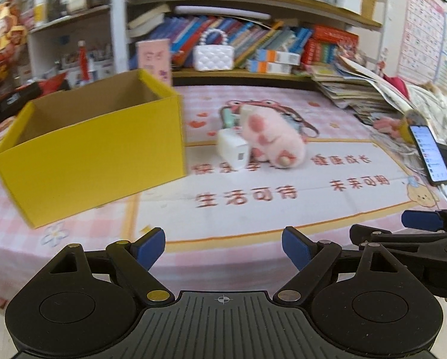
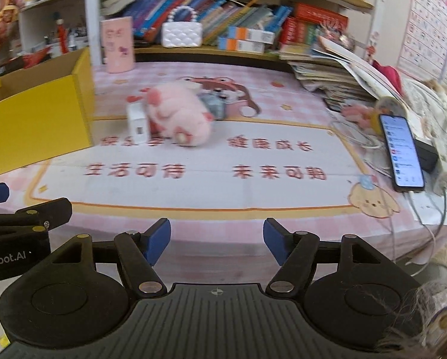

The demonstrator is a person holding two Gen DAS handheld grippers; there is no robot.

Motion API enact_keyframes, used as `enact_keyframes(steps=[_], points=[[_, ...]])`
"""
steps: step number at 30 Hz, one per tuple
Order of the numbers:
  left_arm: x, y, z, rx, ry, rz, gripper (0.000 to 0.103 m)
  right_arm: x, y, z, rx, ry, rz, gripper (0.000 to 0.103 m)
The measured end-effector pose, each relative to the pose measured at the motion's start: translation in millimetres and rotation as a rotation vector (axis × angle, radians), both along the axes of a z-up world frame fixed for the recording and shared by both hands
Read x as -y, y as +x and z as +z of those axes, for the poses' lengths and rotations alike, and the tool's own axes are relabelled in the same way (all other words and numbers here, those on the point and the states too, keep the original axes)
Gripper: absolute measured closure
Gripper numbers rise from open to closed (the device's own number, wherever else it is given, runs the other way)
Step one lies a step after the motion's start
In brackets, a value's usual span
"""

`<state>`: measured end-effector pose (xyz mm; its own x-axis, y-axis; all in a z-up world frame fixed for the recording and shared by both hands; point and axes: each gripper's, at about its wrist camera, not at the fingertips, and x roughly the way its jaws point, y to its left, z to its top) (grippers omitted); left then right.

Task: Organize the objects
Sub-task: 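Move both grippers back toward the pink pig and white charger, then grasp the pink plush pig with the right gripper while the left gripper grasps the white charger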

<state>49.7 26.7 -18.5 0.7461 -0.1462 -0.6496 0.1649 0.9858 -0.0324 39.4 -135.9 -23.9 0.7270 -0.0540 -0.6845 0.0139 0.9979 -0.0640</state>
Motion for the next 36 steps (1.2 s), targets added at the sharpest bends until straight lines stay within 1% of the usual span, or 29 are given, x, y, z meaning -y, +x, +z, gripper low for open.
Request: enact_keyframes(steps=[3,6,11,17,20,22,27,33,36], points=[[13.7,12.7,-1.1,-0.001,0.006,-0.029,0.015,14.4,12.3,-0.5,-0.007,0.0,-0.02,0.036],[23.0,27.1,-1.1,0.001,0.006,-0.036,0.015,23.7,25.4,-0.5,-0.014,-0.005,-0.019,0.036],[34.1,52.1,-3.7,-0.007,0.008,-0.011,0.015,34.5,53.3,-0.2,-0.022,-0.007,0.014,0.036],[38.9,77.0,-4.7,-0.009,0.013,0.047,0.015,42.7,90.6,2.4,-0.01,0.012,0.077,0.036],[39.3,87.2,-4.4,-0.01,0.02,0.084,0.013,44.5,110.8,4.0,-0.002,0.031,0.122,0.036],[39.0,92.6,-4.1,-0.008,0.025,0.11,0.011,45.0,124.2,5.0,0.002,0.042,0.151,0.037],[40.2,103.8,-3.8,-0.015,0.046,0.157,0.011,42.1,154.4,8.0,0.018,0.067,0.234,0.037],[45.4,115.1,-5.5,-0.032,0.078,0.188,0.01,25.8,188.5,8.7,0.009,0.1,0.399,0.036],[48.2,121.2,-6.6,-0.046,0.081,0.186,0.01,15.3,203.0,7.3,0.015,0.11,0.478,0.035]])
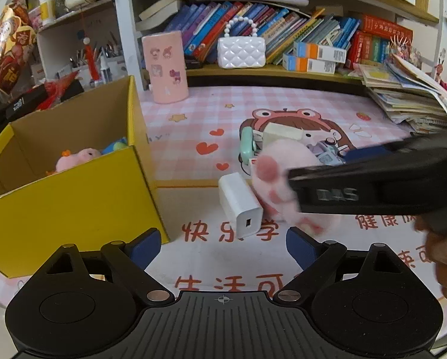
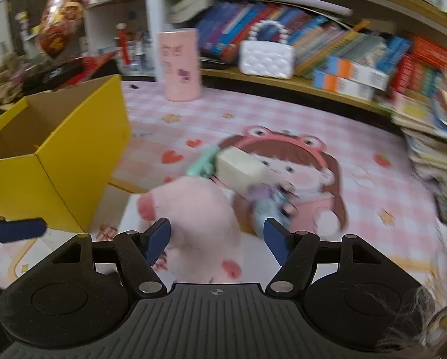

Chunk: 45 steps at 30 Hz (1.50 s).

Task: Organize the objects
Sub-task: 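Grasp the pink plush pig with the right gripper while the left gripper grasps the white charger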

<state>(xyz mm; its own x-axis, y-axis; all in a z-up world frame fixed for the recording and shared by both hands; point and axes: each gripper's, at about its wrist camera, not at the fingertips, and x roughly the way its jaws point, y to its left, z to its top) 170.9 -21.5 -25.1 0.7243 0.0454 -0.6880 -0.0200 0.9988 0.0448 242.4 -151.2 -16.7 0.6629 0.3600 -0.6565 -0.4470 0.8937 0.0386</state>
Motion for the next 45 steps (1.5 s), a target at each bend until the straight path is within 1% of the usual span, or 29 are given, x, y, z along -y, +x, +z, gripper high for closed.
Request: enact_keyframes(steps=[2,4,6,8,9,10,11,12,15,17,18,19,21,26,29,32,34,36,39,45], points=[[3.8,3.8,-1.1,-0.007,0.011,-0.004,0.01,-8.1,10.5,-3.0,-0.021,0.005,0.062,0.033],[9.8,8.1,-3.5,-0.022,0.044,-0.012,0.01,-14.5,20.8,-6.6,-0.062,0.008,0.112,0.033],[14.2,11.3,-5.9,-0.036,0.062,-0.024,0.01,-17.5,28.4,-8.3,-0.091,0.024,0.141,0.031],[17.3,13.8,-7.2,-0.044,0.063,-0.029,0.01,-20.5,35.2,-12.8,-0.121,0.025,0.166,0.03],[18.5,15.2,-7.7,-0.046,0.063,-0.031,0.01,-20.0,37.5,-14.7,-0.122,0.031,0.164,0.031],[19.5,16.2,-7.8,-0.047,0.067,-0.032,0.01,-18.5,39.4,-15.5,-0.129,0.042,0.166,0.036],[20.6,17.4,-7.6,-0.046,0.073,-0.032,0.011,-15.3,41.8,-14.2,-0.134,0.059,0.168,0.043],[21.4,18.4,-7.4,-0.043,0.078,-0.033,0.011,-10.3,42.8,-11.3,-0.127,0.078,0.155,0.046],[21.6,23.4,-6.5,-0.033,0.064,-0.025,0.012,16.5,40.1,6.4,-0.061,0.178,0.082,0.046],[21.8,29.0,-6.4,-0.025,0.043,-0.02,0.018,33.1,36.7,16.9,-0.027,0.192,0.011,0.046],[22.1,33.2,-7.1,-0.022,0.033,-0.021,0.026,41.5,34.7,21.4,-0.013,0.19,-0.028,0.045],[21.9,37.5,-8.5,-0.023,0.03,-0.019,0.037,47.9,34.1,24.0,-0.01,0.19,-0.058,0.045],[21.2,47.8,-12.6,-0.034,0.028,0.004,0.048,60.2,30.0,25.7,-0.025,0.2,-0.1,0.045],[15.8,70.2,-23.4,-0.051,0.008,0.069,0.061,72.6,14.8,22.3,-0.052,0.192,-0.132,0.045],[14.1,78.4,-30.4,-0.069,-0.005,0.071,0.078,69.3,5.1,18.5,-0.075,0.188,-0.121,0.045],[12.0,76.4,-30.1,-0.073,-0.018,0.064,0.079,62.5,-4.3,16.3,-0.089,0.171,-0.099,0.045],[8.9,67.1,-24.3,-0.056,-0.043,0.063,0.079,57.5,-8.7,14.4,-0.094,0.151,-0.086,0.045],[7.0,52.8,-16.3,-0.03,-0.049,0.058,0.079,53.5,-12.9,13.2,-0.093,0.127,-0.075,0.045],[-1.5,30.0,-5.5,-0.011,-0.088,0.065,0.079,48.6,-16.6,10.5,-0.099,0.096,-0.08,0.045],[-27.3,-10.7,11.0,0.018,-0.148,0.119,0.079,31.6,-23.9,7.6,-0.13,0.075,-0.077,0.045]])
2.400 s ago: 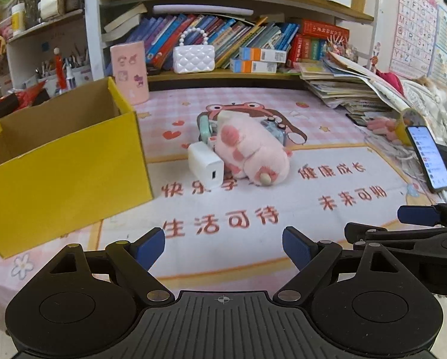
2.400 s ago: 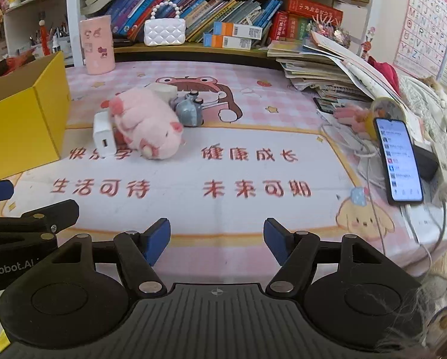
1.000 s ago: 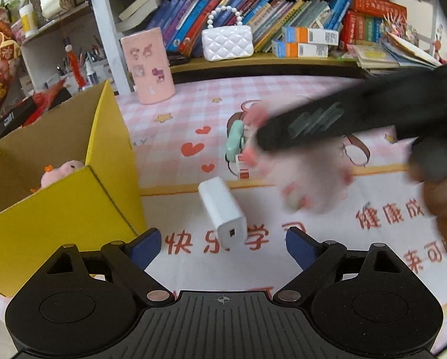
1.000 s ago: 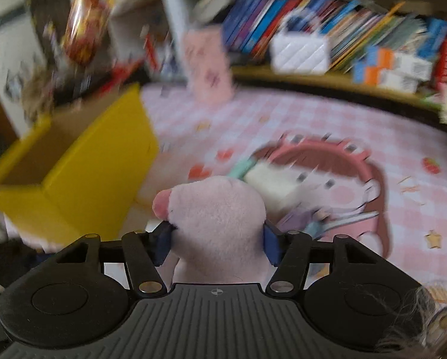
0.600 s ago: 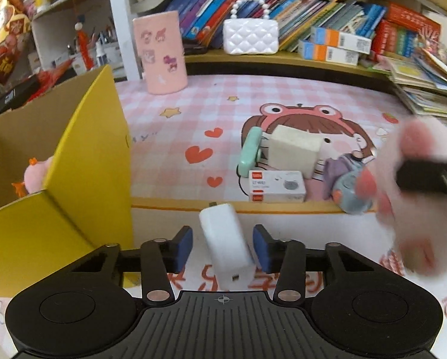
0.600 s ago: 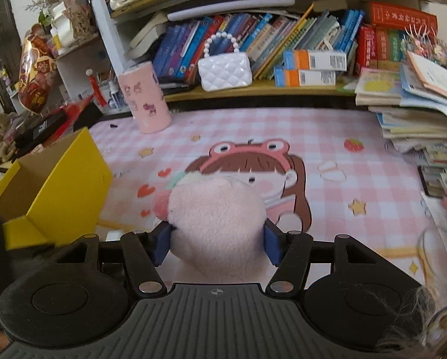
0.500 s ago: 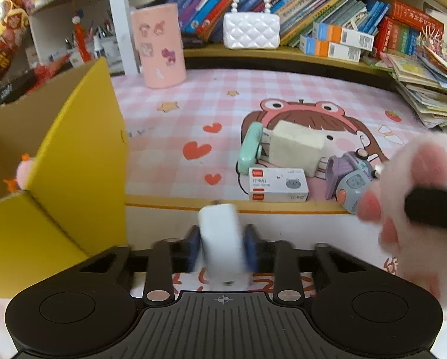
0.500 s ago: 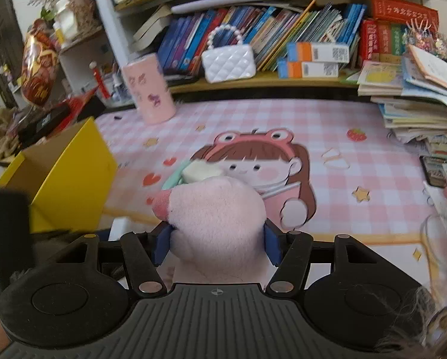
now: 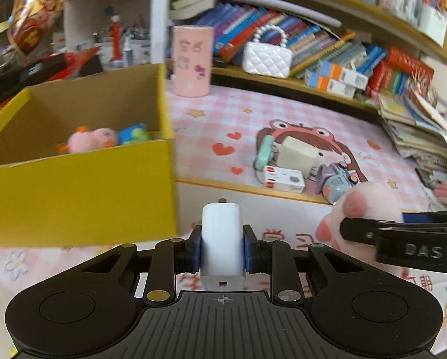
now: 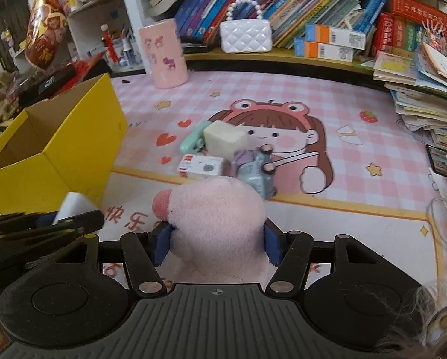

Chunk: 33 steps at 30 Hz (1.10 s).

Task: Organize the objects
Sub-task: 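Grasp the pink plush pig with the right gripper while the left gripper grasps the white charger, then carry the pig and charger over the yellow box and open both grippers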

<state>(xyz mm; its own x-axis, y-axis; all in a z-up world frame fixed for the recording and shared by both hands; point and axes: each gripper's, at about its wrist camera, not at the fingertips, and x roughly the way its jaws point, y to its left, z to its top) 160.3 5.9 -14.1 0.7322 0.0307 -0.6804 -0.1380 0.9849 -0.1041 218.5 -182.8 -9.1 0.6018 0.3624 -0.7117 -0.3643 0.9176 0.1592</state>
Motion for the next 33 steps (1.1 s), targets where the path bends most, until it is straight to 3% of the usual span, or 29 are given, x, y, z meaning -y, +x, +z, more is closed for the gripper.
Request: enact_keyframes(steps=[12,33], points=[[-46.2,-55.8,9.3,0.028,-0.003,0.045,0.079,-70.6,-46.5,7.4,0.015,-0.015,0.17,0.045],[-118.0,-147.7,21.3,0.084,0.014,0.03,0.079,-143.2,-145.3,14.8,0.037,-0.007,0.185,0.045]])
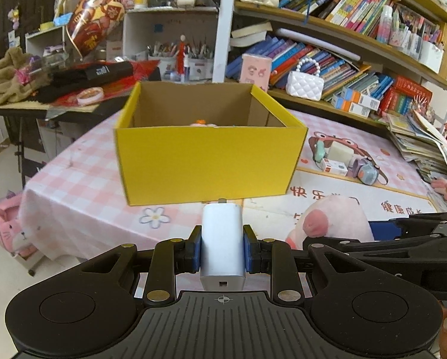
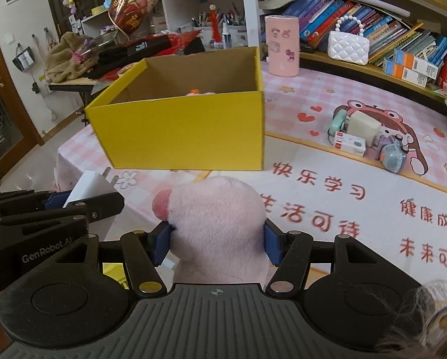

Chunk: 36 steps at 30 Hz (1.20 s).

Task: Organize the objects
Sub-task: 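Carry the pig and charger over the yellow box and open both grippers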

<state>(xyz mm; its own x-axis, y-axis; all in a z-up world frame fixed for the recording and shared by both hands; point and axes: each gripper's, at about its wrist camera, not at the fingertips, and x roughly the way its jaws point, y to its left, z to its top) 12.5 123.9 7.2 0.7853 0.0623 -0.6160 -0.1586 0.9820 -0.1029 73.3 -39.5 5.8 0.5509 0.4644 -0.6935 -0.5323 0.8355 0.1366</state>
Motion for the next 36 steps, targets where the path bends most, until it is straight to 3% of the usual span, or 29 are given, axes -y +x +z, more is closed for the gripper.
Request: enact_keyframes(steps=[11,24,30,36], points=[[-29.6,-28.2,26.2,0.096,0.05,0.011,0.078,-33.0,-23.6,15.6,0.06,0.056,-0.02,0.045],[-52.0,38.4,75.4,0.287,0.073,0.088,0.079,-47.1,56.2,85.0,0.302,0.141,-0.028,0.045],[-50.0,90.0,67.0,0.263,0.154,0.112,0.078,-60.2,109.8,91.2,0.344,0.152,0.0,0.045],[-39.6,137.4,40.8,0.182,0.216,0.11,0.078,-90.4,155.7,72.9,0.367,0.04,0.057,0.045]])
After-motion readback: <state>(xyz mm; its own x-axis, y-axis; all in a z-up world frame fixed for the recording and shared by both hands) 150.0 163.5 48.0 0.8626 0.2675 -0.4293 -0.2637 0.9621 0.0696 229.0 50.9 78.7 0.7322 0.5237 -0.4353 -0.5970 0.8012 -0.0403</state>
